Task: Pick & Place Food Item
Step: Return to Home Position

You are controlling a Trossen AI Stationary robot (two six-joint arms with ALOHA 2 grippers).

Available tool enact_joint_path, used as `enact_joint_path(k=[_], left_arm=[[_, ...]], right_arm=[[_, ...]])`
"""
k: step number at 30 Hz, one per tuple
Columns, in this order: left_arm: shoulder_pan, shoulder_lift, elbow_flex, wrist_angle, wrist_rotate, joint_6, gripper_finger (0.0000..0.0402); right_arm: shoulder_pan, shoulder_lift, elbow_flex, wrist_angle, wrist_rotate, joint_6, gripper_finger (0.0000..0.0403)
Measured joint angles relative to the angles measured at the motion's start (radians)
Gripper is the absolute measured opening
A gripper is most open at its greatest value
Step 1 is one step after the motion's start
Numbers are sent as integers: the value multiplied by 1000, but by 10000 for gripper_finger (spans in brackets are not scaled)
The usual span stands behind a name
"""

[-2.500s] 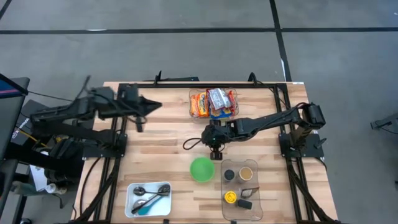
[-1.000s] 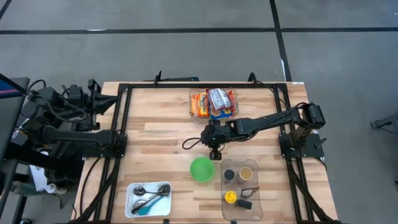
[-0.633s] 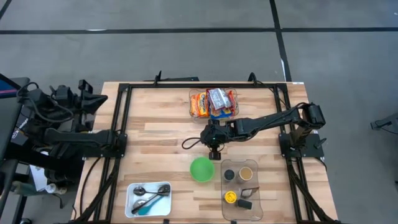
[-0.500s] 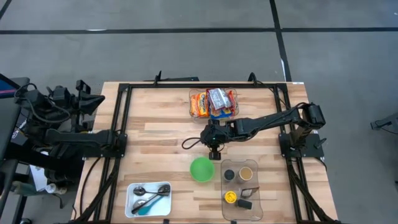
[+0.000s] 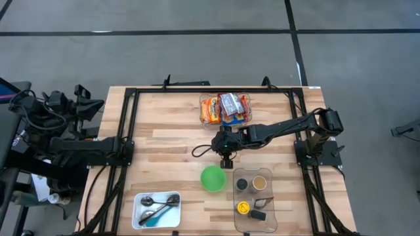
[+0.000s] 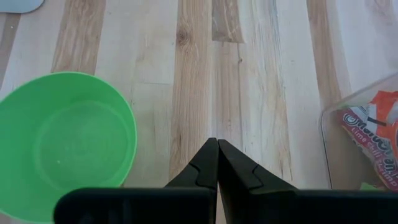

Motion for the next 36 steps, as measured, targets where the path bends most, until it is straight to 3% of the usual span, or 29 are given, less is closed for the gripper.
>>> enact_joint_path(k=[8,15,22,36], left_arm=[[0,-1,-1,7,-7,0,7],[0,-1,-78,121,-7,5,7],[0,1,-247,253,-7,8,7],[0,2,-718,760,-7,46,7]], right_arm=[[0,0,0,0,0,-1,0],[0,0,0,1,0,-1,0],[0,0,0,1,0,-7,0],[0,0,0,1,0,-7,0]])
